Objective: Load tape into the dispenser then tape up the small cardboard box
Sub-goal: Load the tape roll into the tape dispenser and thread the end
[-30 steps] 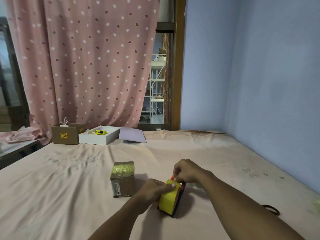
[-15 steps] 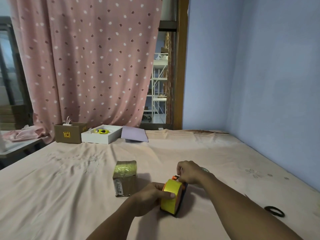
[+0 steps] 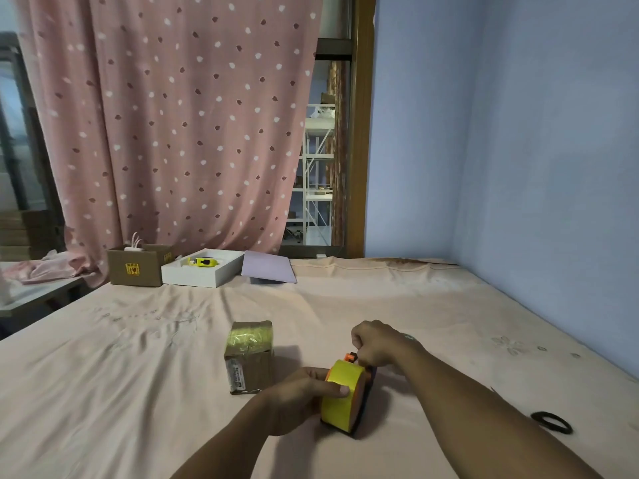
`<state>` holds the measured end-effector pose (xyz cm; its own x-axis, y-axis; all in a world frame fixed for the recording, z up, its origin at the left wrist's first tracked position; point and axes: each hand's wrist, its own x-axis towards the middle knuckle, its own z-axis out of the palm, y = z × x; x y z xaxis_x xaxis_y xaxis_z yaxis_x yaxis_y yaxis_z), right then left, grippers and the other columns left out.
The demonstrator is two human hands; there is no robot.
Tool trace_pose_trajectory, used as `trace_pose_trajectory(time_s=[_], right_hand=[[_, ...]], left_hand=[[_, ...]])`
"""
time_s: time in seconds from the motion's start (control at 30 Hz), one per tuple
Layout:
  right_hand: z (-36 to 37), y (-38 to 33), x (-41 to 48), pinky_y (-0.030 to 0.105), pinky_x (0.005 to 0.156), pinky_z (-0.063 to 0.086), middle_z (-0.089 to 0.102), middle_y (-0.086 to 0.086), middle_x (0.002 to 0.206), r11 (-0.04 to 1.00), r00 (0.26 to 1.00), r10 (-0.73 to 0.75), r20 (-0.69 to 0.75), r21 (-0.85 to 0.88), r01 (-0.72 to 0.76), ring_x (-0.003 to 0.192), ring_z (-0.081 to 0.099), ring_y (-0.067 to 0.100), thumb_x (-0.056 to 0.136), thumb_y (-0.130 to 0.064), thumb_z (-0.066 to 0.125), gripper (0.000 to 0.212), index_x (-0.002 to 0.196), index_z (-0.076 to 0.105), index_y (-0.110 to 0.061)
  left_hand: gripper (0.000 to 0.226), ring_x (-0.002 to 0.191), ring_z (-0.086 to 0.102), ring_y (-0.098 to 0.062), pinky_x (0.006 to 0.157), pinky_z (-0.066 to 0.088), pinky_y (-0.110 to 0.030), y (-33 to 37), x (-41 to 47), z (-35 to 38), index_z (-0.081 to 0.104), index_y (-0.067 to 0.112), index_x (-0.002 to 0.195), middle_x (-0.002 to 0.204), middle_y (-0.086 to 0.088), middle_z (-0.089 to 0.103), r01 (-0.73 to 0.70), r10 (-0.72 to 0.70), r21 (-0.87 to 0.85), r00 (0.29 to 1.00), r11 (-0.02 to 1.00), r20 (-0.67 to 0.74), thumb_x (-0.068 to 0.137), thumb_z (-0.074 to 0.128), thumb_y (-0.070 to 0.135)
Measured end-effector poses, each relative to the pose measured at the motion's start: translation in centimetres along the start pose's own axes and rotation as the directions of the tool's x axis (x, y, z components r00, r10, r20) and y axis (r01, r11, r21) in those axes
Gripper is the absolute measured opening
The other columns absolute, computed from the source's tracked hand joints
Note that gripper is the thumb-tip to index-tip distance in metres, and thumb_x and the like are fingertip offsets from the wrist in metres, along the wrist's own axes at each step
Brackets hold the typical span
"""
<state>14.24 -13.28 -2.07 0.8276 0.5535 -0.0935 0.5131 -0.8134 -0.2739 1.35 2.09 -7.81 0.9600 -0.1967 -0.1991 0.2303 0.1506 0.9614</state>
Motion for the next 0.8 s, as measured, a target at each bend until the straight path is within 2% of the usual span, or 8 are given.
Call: trace_pose_trajectory(time_s=[0.1,0.17,0.27,0.4,0.47,0.57,0.7,0.8], right_hand=[[-0.3,-0.1,0.4,0.032,0.054,0.052,0.063,0.007,0.089,0.999,0.999,0.038,-0.003,0.03,-0.038,0.071,0.063,0.028,0.075,-0.009,0.07,0.022,0.076,0.052,-0.021],[-0.5,0.0,0.5,0.034,0.056,0.056,0.063,0.006,0.083,0.998,0.999,0.049,0.014,0.05,-0.049,0.076,0.068,0.031,0.076,-0.01,0.076,0.027,0.074,0.051,-0.02],[-0.2,0.4,0.8,0.028,0.054,0.043,0.055,0.0,0.08,1.0,1.0,0.012,0.018,0.016,-0.012,0.075,0.06,0.027,0.076,-0.017,0.078,0.034,0.07,0.046,-0.025],[0.4,0.9,1.1,0.031,0.06,0.042,0.061,0.008,0.095,1.0,1.0,-0.023,-0.014,0.017,0.023,0.077,0.056,0.026,0.078,-0.017,0.077,0.035,0.07,0.044,-0.024],[0.2,1.3,1.2,0.031,0.059,0.044,0.061,0.009,0.09,0.999,0.999,-0.028,-0.025,0.045,0.029,0.073,0.059,0.027,0.079,-0.015,0.077,0.036,0.07,0.043,-0.023],[-0.5,2.2,1.5,0.033,0.057,0.045,0.062,0.008,0.074,0.994,0.999,-0.013,-0.051,0.106,0.018,0.064,0.063,0.027,0.082,-0.01,0.074,0.035,0.069,0.043,-0.021],[-1.0,3.0,1.8,0.034,0.063,0.044,0.061,0.006,0.072,0.988,0.998,0.009,-0.057,0.157,0.0,0.063,0.058,0.023,0.079,-0.012,0.078,0.034,0.07,0.046,-0.019],[-1.2,3.8,1.7,0.031,0.062,0.042,0.058,0.005,0.069,0.975,0.999,0.031,-0.024,0.222,-0.024,0.06,0.057,0.02,0.08,-0.009,0.078,0.036,0.068,0.045,-0.018]], left_hand=[[0.037,0.085,0.071,-0.02,0.081,0.056,-0.028,0.2,-0.1,0.1,0.076,0.002,0.112,0.095,-0.01,0.076,0.012,-0.013,0.018,1.0,1.0,0.029,0.076,0.075,0.007],[0.034,0.083,0.072,-0.018,0.078,0.057,-0.026,0.2,-0.4,0.2,0.077,0.005,0.11,0.092,-0.009,0.076,0.032,-0.033,0.036,0.998,0.999,0.052,0.077,0.072,0.003],[0.034,0.084,0.071,-0.019,0.08,0.056,-0.027,0.2,-0.4,0.2,0.078,0.006,0.109,0.092,-0.008,0.076,0.045,-0.048,0.045,0.997,0.998,0.056,0.076,0.073,0.002],[0.041,0.089,0.069,-0.022,0.083,0.055,-0.03,-0.1,-0.4,-0.2,0.074,0.001,0.117,0.097,-0.011,0.074,0.042,-0.043,0.027,0.998,0.999,0.053,0.076,0.074,0.003],[0.044,0.092,0.068,-0.024,0.084,0.055,-0.031,-0.2,-0.4,-0.5,0.073,0.0,0.118,0.101,-0.014,0.073,0.041,-0.042,0.008,0.998,0.999,0.049,0.074,0.077,0.005],[0.06,0.101,0.066,-0.029,0.09,0.054,-0.035,-0.1,-0.5,-0.7,0.068,-0.006,0.123,0.111,-0.019,0.069,0.054,-0.055,0.022,0.998,0.998,0.034,0.068,0.083,0.013],[0.046,0.095,0.068,-0.026,0.093,0.051,-0.037,-0.1,-0.5,-0.5,0.079,0.003,0.106,0.102,-0.016,0.074,0.034,-0.035,0.038,0.999,0.999,0.01,0.063,0.086,0.018],[0.041,0.093,0.068,-0.025,0.089,0.052,-0.034,0.0,-0.6,0.0,0.079,0.004,0.105,0.102,-0.015,0.074,0.028,-0.027,0.037,1.0,0.999,-0.008,0.066,0.084,0.017]])
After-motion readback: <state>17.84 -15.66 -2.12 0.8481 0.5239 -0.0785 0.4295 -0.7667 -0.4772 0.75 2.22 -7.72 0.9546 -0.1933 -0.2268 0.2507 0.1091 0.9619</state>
